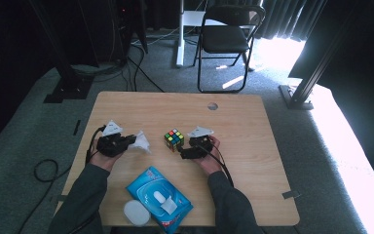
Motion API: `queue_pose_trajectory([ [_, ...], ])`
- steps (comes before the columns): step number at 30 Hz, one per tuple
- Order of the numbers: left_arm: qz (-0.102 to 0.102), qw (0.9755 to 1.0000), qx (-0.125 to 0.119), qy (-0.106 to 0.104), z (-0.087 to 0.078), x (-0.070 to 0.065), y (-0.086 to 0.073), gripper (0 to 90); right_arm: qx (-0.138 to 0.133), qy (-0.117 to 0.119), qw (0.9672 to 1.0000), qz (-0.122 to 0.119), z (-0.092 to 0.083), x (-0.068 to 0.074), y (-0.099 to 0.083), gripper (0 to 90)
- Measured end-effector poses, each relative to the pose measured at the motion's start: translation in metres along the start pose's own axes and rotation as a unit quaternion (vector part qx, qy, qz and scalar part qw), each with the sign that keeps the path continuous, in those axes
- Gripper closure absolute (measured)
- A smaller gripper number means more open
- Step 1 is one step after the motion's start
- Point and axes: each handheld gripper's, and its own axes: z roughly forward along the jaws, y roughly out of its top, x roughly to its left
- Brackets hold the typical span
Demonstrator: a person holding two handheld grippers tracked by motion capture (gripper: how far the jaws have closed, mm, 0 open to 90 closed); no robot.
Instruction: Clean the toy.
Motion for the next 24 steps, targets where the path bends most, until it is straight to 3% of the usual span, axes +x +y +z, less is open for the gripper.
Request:
queue_pose_trajectory([
  [9, 0.002, 1.0000, 0.003, -0.003, 0.002, -0.002, -0.001, 87.2, 0.011, 0.015, 0.9998, -0.006, 0.023, 0.010, 0.011, 14.6],
  [14, 0.000, 1.0000, 0.003, -0.003, 0.002, -0.001, -0.001, 87.2, 0.023, 0.014, 0.9996, -0.009, 0.033, 0.009, 0.013, 18.3],
  [19, -0.006, 1.0000, -0.002, -0.002, -0.003, 0.003, -0.002, 87.2, 0.027, 0.024, 0.9992, 0.016, 0.041, 0.001, 0.009, 24.5],
  [24, -0.009, 0.9999, -0.003, -0.006, -0.002, 0.004, -0.001, 87.2, 0.026, 0.027, 0.9993, 0.008, 0.044, 0.003, 0.010, 29.6],
])
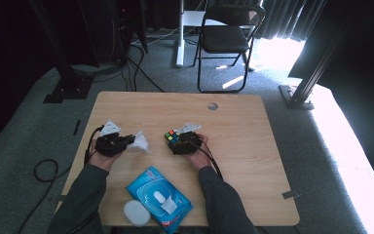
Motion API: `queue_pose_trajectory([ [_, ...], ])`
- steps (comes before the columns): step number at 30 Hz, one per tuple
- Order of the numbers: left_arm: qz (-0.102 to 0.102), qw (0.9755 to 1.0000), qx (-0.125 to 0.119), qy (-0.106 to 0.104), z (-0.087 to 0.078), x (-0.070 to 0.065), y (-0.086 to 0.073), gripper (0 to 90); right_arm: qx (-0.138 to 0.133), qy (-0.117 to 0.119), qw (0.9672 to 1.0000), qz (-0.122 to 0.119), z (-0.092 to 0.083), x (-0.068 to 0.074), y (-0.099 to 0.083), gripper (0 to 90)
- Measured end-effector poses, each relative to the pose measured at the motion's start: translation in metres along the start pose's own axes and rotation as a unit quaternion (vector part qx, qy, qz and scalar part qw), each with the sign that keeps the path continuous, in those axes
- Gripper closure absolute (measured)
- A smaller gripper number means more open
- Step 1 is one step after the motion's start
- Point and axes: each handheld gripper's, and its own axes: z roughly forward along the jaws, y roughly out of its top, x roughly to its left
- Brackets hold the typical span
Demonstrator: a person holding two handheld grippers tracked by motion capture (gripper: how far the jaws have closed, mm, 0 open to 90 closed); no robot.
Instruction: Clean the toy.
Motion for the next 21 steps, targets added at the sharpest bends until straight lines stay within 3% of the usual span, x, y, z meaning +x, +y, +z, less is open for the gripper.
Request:
queue_pose_trajectory([
  [12, 0.000, 1.0000, 0.001, -0.001, 0.0008, -0.0003, 0.0005, 87.2, -0.002, -0.005, 0.9999, -0.010, 0.0018, 0.0003, -0.0008, 33.6],
  [17, 0.001, 1.0000, 0.000, -0.002, 0.0012, -0.0013, 0.0017, 87.2, -0.004, 0.005, 0.9999, -0.008, -0.0001, -0.0005, -0.0005, 34.3],
  [21, 0.003, 1.0000, 0.002, -0.002, 0.0012, -0.0009, 0.0028, 87.3, -0.008, 0.006, 0.9997, -0.021, -0.0027, 0.0025, -0.0001, 34.3],
])
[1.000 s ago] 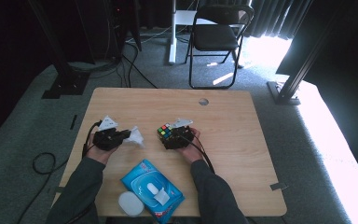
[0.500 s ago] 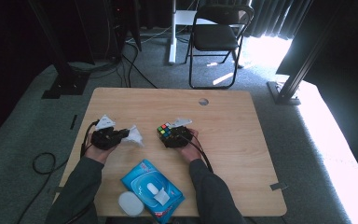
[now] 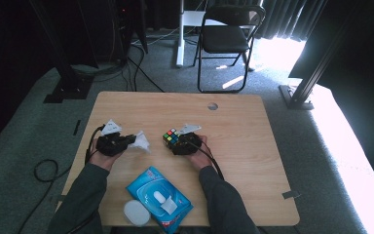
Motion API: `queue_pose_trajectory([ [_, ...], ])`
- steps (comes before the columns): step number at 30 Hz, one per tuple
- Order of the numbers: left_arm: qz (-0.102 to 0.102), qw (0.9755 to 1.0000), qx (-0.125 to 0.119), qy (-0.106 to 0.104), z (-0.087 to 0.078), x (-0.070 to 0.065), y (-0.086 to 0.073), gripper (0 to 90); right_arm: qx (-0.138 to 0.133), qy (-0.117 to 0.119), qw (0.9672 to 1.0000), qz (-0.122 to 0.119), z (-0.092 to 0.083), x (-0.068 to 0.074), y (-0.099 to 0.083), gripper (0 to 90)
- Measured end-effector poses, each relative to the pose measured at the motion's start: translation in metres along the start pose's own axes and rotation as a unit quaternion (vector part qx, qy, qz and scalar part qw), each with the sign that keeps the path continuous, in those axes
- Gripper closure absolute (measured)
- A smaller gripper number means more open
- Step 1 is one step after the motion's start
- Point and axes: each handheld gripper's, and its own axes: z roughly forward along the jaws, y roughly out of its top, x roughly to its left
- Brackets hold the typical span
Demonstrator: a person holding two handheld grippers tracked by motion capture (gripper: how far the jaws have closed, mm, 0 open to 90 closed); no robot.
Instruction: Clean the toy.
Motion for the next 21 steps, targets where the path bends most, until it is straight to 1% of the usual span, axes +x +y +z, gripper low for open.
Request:
queue_pose_trajectory([
  [2, -0.001, 1.0000, -0.002, 0.000, 0.000, 0.000, 0.000, 87.3, -0.005, 0.003, 1.0000, -0.002, -0.003, 0.001, 0.001, 34.3],
  [5, 0.001, 1.0000, -0.004, 0.000, -0.002, 0.000, 0.002, 87.3, -0.005, 0.003, 1.0000, -0.007, -0.005, 0.003, 0.001, 34.3],
  [10, 0.001, 1.0000, -0.009, 0.000, -0.003, 0.000, 0.005, 87.4, -0.010, 0.010, 0.9999, -0.007, -0.008, 0.004, -0.001, 34.3],
  [17, 0.007, 0.9999, -0.010, 0.000, 0.003, -0.003, 0.014, 87.4, -0.010, 0.017, 0.9997, -0.013, -0.010, 0.009, -0.002, 34.3],
  [18, 0.009, 0.9999, -0.009, 0.001, 0.004, -0.003, 0.015, 87.4, -0.009, 0.018, 0.9996, -0.020, -0.010, 0.010, -0.003, 34.3],
  [21, 0.012, 0.9999, -0.008, 0.000, 0.008, -0.004, 0.018, 87.4, -0.007, 0.022, 0.9995, -0.024, -0.010, 0.012, -0.003, 34.3],
])
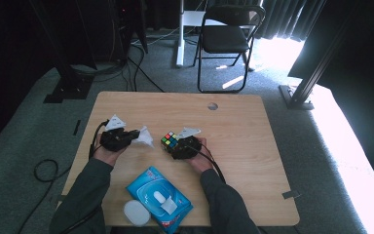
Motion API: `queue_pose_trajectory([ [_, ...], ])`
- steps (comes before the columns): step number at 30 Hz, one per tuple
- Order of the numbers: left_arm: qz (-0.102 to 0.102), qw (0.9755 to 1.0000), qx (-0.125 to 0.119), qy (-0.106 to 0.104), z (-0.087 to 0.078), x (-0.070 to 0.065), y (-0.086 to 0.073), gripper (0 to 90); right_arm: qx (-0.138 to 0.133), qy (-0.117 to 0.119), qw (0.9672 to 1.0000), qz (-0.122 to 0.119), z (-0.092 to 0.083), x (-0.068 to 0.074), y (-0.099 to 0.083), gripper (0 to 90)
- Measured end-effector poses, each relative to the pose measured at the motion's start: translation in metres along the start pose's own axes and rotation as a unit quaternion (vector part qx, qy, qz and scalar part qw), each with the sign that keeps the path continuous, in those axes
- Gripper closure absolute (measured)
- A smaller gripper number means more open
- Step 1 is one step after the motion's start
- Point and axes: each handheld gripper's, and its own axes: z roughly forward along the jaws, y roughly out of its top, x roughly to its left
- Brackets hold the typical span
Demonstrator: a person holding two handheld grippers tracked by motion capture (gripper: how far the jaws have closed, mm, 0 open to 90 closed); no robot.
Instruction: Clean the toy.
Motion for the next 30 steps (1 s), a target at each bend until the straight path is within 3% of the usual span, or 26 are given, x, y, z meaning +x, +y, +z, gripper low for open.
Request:
queue_pose_trajectory([
  [24, -0.001, 0.9999, -0.009, -0.006, 0.025, -0.010, 0.018, 87.3, 0.010, 0.017, 0.9997, -0.015, 0.005, 0.010, 0.001, 34.3],
  [30, 0.009, 0.9998, 0.000, -0.016, 0.035, -0.018, 0.020, 87.3, 0.004, 0.022, 0.9996, -0.015, 0.006, 0.014, 0.004, 34.2],
])
